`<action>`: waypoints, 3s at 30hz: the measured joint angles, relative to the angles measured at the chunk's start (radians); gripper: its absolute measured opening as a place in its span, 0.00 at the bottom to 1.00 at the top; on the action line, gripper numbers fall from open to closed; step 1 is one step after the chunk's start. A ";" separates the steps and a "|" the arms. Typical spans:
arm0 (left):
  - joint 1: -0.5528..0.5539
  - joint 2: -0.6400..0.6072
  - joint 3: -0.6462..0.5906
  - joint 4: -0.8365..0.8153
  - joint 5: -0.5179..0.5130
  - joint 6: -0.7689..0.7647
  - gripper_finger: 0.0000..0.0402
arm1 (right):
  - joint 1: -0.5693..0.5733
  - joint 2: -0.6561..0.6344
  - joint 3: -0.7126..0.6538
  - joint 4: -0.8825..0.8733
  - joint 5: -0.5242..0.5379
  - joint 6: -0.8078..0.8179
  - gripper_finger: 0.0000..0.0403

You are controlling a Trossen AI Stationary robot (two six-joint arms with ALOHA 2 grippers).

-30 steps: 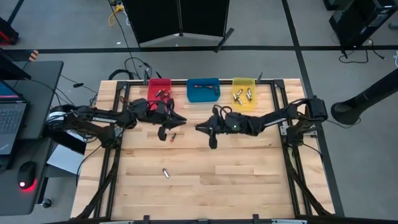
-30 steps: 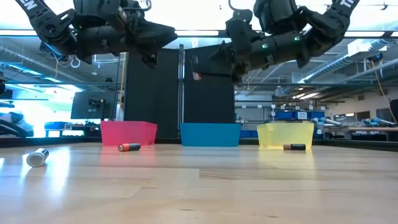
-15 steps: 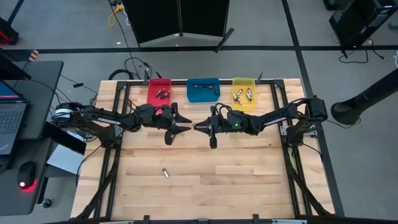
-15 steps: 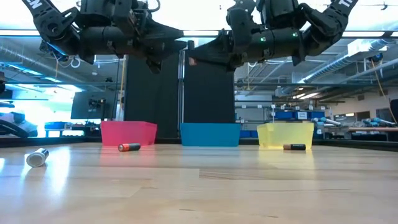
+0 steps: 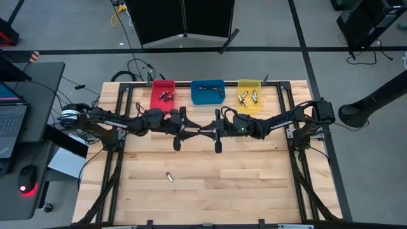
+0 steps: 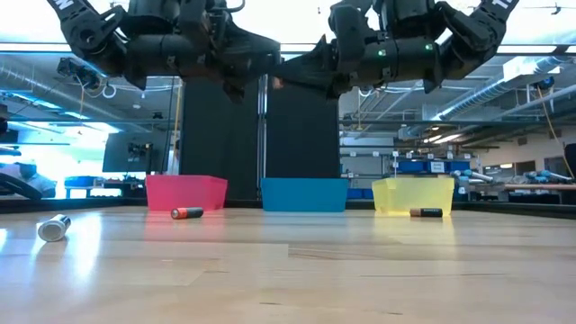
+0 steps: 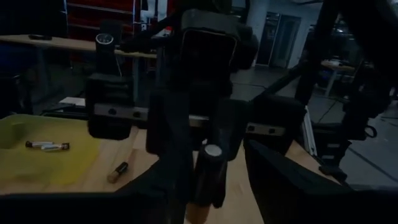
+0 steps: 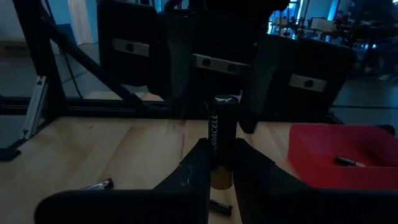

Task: Sort batteries
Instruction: Put the brown battery into the red bin

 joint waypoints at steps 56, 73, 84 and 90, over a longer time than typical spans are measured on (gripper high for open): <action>0.616 -0.065 0.469 -1.448 -0.255 0.288 0.14 | 0.025 -0.135 0.000 -0.481 0.164 0.106 0.08; 0.770 0.336 0.486 -1.354 -0.187 0.315 0.14 | 0.046 -0.133 0.000 -0.511 0.167 0.105 0.02; 0.769 0.380 0.531 -1.358 -0.195 0.314 0.21 | 0.046 -0.133 0.000 -0.512 0.167 0.105 0.05; 0.767 0.367 0.550 -1.360 -0.268 0.308 0.35 | 0.046 -0.133 0.000 -0.513 0.167 0.106 0.03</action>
